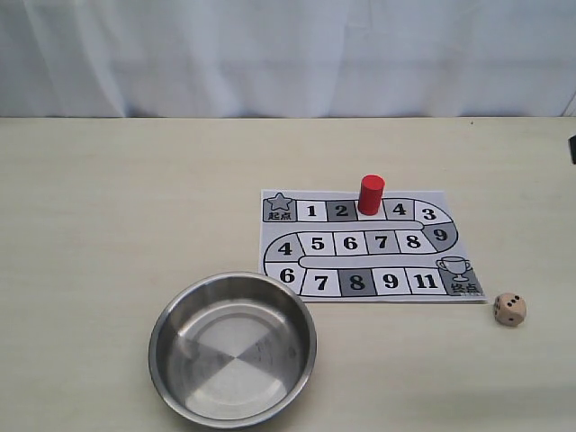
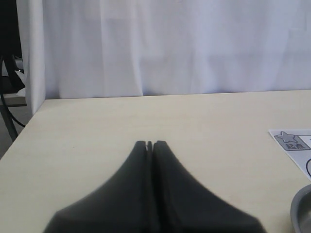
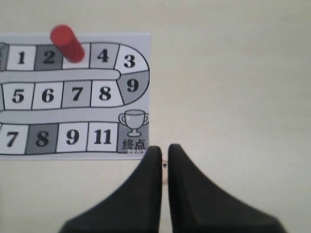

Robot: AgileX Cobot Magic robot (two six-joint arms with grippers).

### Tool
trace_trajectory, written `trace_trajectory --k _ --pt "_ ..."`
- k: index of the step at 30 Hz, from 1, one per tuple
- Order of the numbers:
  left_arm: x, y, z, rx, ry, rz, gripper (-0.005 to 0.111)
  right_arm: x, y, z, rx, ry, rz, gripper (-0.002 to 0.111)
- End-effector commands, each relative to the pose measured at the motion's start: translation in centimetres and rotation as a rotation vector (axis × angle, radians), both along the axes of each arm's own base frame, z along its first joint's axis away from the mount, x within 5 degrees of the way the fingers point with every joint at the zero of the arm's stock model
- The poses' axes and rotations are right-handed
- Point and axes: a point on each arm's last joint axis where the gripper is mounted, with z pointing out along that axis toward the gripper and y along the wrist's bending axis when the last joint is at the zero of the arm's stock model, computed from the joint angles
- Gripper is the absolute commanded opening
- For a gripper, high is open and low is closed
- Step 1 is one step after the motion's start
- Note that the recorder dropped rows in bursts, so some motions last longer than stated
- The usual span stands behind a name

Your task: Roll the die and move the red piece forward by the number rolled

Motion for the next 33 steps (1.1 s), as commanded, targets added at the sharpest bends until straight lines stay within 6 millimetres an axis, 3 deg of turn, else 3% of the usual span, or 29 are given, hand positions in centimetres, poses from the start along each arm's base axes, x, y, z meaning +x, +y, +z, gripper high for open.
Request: trace_trajectory --k 1,8,15,20,26,33 --pt "0.0 0.0 0.0 -0.002 -0.011 -0.001 0.000 -3.8 0.1 2.6 0.004 -0.153 -0.021 0.004" --pt "0.0 0.0 0.0 -0.002 -0.011 -0.001 0.000 -11.2 0.5 5.8 -0.005 -0.360 -0.017 0.004" --pt "0.0 0.0 0.0 -0.002 -0.011 -0.001 0.000 -18.5 0.8 7.3 -0.036 -0.568 -0.002 0.004" --pt "0.0 0.0 0.0 -0.002 -0.011 -0.001 0.000 -23.9 1.0 7.5 -0.049 -0.758 0.000 0.004" --pt "0.0 0.0 0.0 -0.002 -0.011 -0.001 0.000 -29.5 1.2 6.3 -0.057 -0.935 -0.001 0.004" --pt "0.0 0.0 0.0 -0.002 -0.011 -0.001 0.000 -29.8 1.3 5.8 -0.062 -0.907 0.010 0.004"
